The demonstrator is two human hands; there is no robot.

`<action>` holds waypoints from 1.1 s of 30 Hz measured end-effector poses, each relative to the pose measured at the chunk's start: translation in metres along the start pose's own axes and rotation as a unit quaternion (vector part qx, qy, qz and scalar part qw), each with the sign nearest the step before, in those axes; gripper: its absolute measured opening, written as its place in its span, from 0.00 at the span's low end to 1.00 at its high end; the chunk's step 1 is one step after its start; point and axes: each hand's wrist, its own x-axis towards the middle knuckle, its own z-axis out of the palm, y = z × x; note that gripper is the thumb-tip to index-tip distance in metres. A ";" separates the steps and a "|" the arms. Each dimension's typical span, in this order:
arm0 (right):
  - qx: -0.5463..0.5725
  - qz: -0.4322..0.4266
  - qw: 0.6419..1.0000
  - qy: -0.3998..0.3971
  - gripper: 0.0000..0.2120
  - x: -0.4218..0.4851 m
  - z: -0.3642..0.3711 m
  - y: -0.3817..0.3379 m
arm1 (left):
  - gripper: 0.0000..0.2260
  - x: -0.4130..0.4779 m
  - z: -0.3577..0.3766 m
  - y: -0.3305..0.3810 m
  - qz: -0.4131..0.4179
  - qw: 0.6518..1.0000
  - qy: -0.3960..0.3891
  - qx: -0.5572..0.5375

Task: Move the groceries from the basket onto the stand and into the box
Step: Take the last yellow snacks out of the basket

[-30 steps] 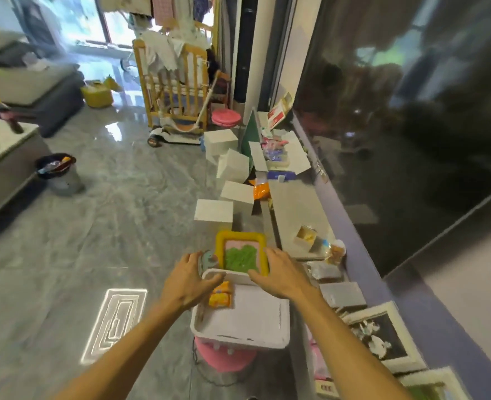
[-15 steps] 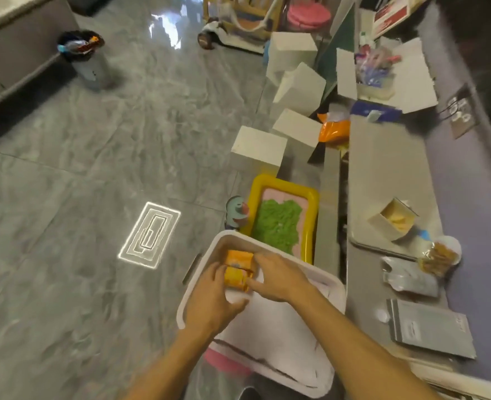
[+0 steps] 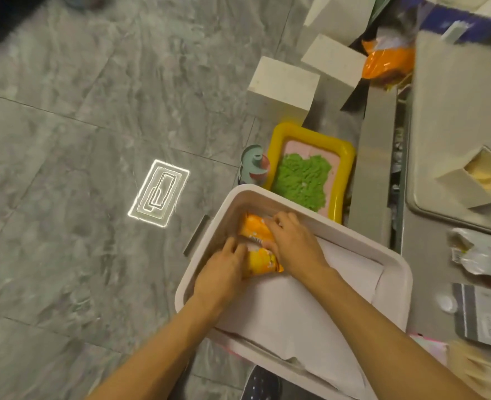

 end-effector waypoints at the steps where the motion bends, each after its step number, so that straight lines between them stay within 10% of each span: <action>1: -0.010 0.008 1.000 -0.017 0.24 0.001 -0.001 -0.002 | 0.11 -0.001 0.000 -0.001 0.005 1.000 -0.006 0.004; 13: 0.190 0.067 0.979 0.019 0.15 -0.022 -0.054 -0.005 | 0.20 -0.037 -0.050 -0.005 0.034 0.996 0.034 -0.079; 33: 0.256 0.161 0.901 0.311 0.14 -0.190 -0.588 -0.047 | 0.25 -0.151 -0.539 0.198 0.194 0.939 0.260 -0.111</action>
